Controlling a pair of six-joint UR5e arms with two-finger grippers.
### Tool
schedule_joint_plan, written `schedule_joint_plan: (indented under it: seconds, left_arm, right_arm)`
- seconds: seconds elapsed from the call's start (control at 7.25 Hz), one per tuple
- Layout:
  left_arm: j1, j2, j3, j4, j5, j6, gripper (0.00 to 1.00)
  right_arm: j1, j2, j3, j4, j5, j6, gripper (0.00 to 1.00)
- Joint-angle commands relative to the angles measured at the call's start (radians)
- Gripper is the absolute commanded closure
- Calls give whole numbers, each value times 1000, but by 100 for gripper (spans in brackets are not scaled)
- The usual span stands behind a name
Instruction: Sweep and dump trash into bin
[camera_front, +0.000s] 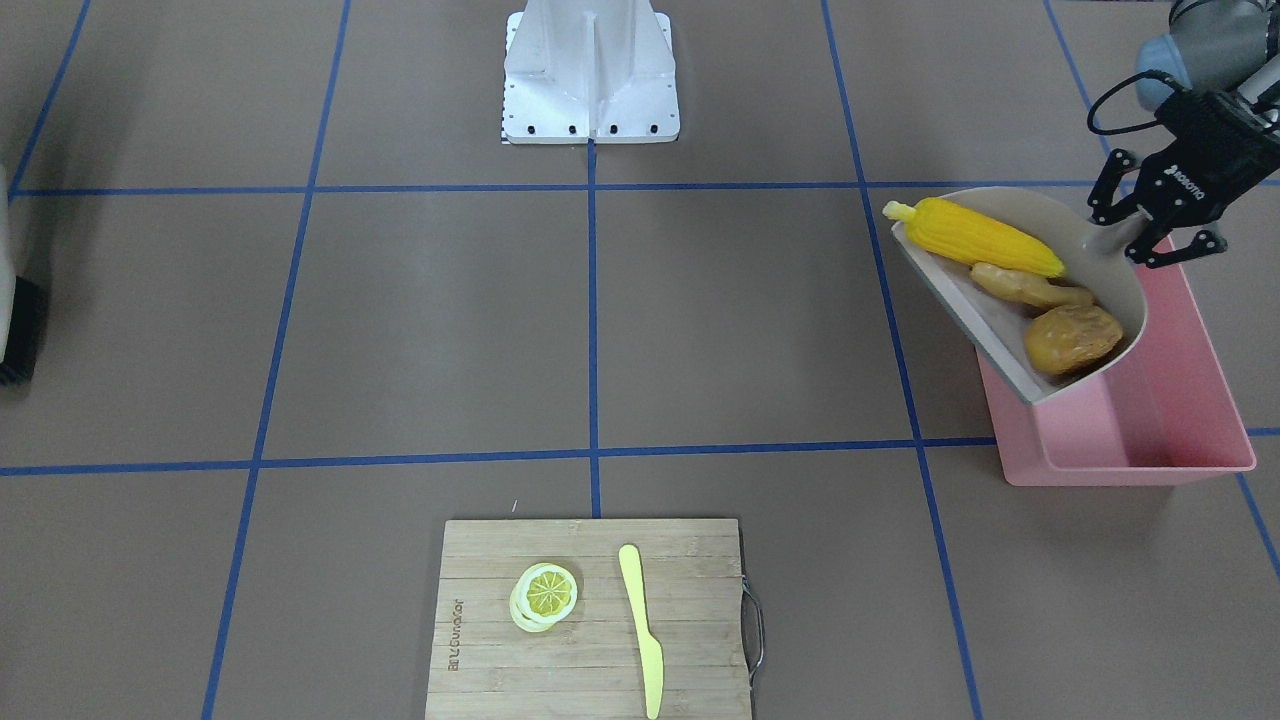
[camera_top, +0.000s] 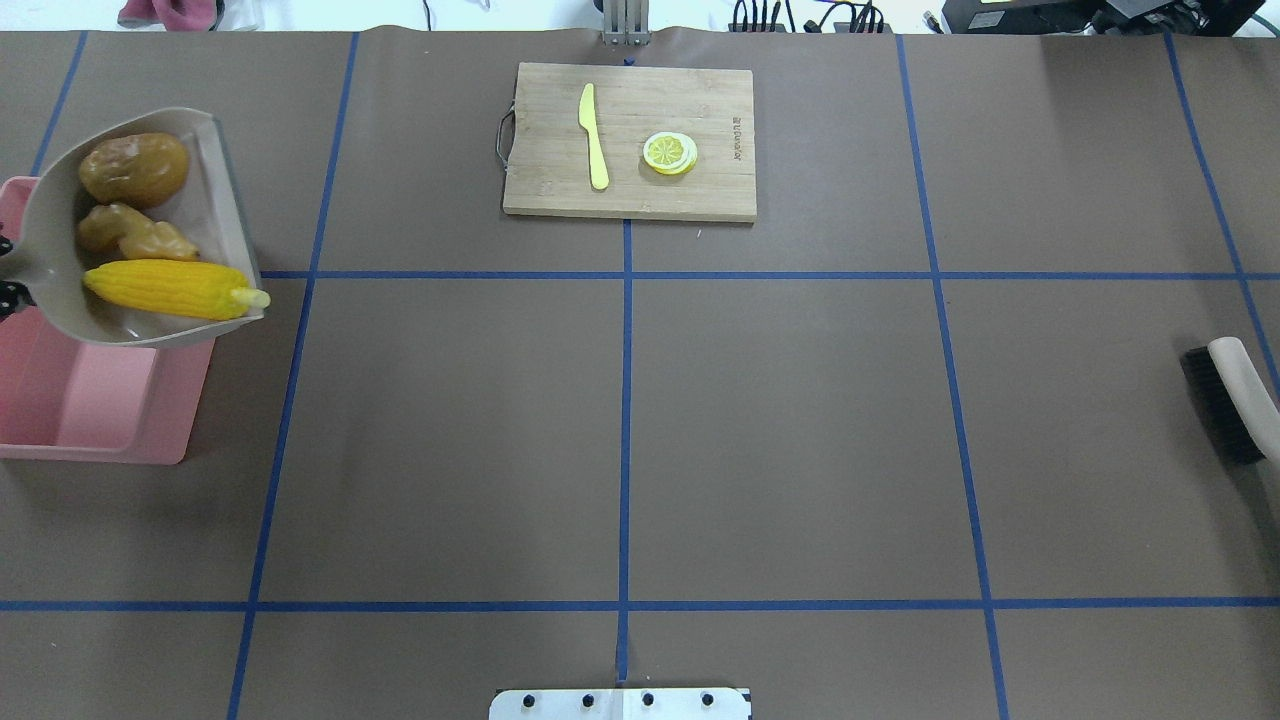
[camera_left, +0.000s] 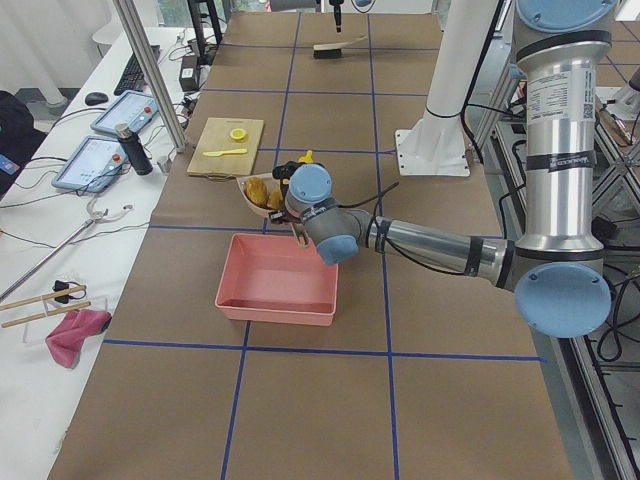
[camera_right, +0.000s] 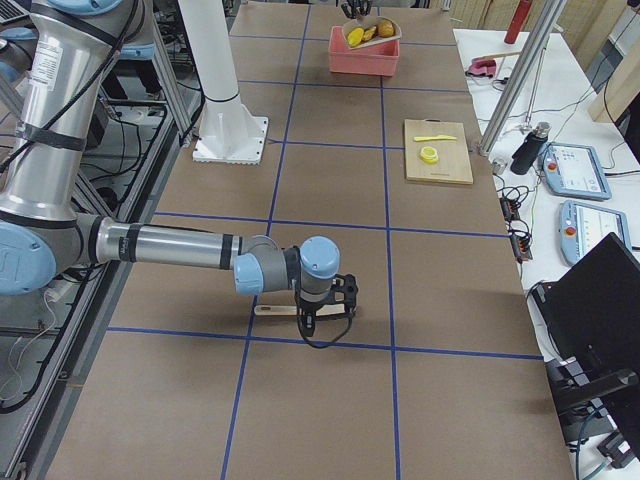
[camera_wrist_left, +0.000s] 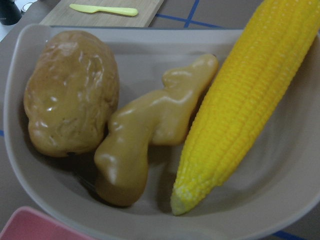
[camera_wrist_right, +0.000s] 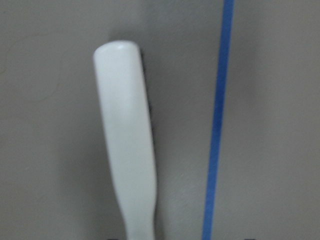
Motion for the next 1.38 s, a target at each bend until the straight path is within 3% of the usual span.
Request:
schedule_joint_plan:
  seconds: [0.0,0.28,0.55,0.83,1.24]
  left_arm:
    - [-109,84,55,1,-4,191,100]
    - [-222,98,173,2,-39,415,100]
    - [-273,86,261,3,-44,656,100]
    - [-269,31,260,27,35,831,100]
    - [-261,-99,266,76,43,924,100]
  right_arm:
    - [116,80,-99,-89,-5,-125,1]
    - [134,90,-102,-96,-138,-132,0]
    - [73,122,-102,-141,-195,-120,0]
    - [62,165,-96,-168,-214,-115,0]
    - [64,185,-89,-168,-217,-112,0]
